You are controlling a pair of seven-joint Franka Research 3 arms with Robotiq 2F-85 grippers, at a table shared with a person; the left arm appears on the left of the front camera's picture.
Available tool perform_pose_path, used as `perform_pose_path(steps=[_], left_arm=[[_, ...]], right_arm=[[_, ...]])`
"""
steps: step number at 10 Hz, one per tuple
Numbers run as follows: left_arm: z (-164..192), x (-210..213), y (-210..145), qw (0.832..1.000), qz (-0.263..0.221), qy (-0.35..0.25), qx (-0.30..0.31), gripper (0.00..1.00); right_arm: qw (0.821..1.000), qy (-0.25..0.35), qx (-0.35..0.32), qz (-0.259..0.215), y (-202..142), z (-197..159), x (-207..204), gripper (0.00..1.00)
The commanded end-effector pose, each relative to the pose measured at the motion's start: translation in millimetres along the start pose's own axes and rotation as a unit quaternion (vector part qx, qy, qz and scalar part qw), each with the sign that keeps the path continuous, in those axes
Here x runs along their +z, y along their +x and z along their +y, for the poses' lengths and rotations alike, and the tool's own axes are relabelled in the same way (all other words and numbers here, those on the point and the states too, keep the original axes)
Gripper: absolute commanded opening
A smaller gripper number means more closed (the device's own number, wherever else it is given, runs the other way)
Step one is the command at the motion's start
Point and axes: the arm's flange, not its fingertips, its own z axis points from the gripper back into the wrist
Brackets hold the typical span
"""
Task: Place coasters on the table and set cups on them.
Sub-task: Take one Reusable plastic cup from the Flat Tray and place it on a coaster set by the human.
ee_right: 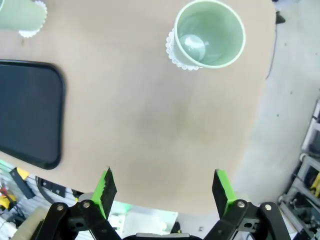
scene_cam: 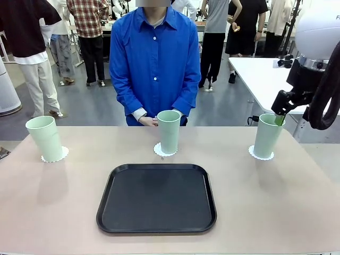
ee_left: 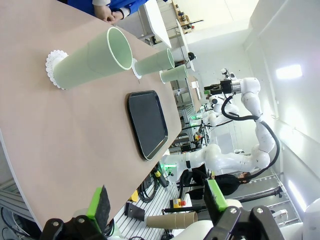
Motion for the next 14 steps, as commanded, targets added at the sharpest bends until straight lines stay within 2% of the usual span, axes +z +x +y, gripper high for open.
perform_pose_path(steps=[1,2,3,4,6,8,10,11,14], left_arm=[[-3,1,-2,1.000,0.002,-0.001,-0.003,1.00],[-3,1,-2,1.000,0.002,-0.001,-0.003,1.00],[-3,1,-2,1.000,0.002,-0.001,-0.003,1.00],[-3,1,-2,1.000,0.002,-0.001,-0.003,1.00],[-3,1,-2,1.000,0.002,-0.001,-0.003,1.00],[-3,1,-2,1.000,0.002,-0.001,-0.003,1.00],[-3,1,-2,1.000,0.002,-0.001,-0.003,1.00],[-3,1,-2,1.000,0.002,-0.001,-0.003,1.00],[-3,1,-2,1.000,0.002,-0.001,-0.003,1.00]], right_arm=[[0.987,0.155,0.052,0.001,-6,-12,-3,1.00],[0.948,0.314,0.055,-0.011,-11,-43,2,1.00],[0.905,0.423,0.045,-0.024,-18,-80,1,1.00],[0.872,0.488,0.020,-0.044,-29,-119,-6,1.00],[0.832,0.548,-0.046,-0.070,-45,-174,-28,1.00],[0.787,0.603,-0.111,-0.071,-62,-221,-56,1.00],[0.764,0.613,-0.184,-0.081,-76,-254,-82,1.00],[0.753,0.621,-0.199,-0.085,-84,-265,-92,1.00],[0.747,0.618,-0.225,-0.099,-102,-276,-96,1.00]])
